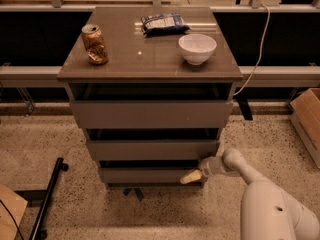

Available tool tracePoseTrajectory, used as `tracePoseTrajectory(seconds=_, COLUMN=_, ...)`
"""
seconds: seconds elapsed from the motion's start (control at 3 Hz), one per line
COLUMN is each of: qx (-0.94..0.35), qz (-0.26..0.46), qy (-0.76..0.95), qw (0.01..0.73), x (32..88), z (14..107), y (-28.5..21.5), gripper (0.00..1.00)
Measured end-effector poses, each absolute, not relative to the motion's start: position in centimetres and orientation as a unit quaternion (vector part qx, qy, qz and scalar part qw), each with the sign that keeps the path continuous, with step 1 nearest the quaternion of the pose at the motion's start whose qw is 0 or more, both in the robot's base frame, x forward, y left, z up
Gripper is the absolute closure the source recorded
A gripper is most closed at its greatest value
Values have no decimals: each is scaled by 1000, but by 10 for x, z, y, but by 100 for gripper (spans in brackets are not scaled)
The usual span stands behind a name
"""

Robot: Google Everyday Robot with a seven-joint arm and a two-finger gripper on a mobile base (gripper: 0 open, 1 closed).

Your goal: Open bottom drawer

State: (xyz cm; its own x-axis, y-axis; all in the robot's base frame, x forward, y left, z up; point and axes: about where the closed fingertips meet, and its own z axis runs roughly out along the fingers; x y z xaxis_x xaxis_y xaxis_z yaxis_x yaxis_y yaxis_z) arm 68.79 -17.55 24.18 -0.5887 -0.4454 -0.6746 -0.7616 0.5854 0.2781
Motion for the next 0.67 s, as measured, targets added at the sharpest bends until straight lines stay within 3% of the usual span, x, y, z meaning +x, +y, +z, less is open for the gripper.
tracePoseTrajectory(seconds=0.33, qx=-353, qz=298, qy=841, qw=280, x=690, z=232, y=-162, gripper=0)
tracePoseTrajectory(seconds=0.67, qx=-353, qz=298, qy=842, qw=280, x=688, z=232, y=-162, gripper=19)
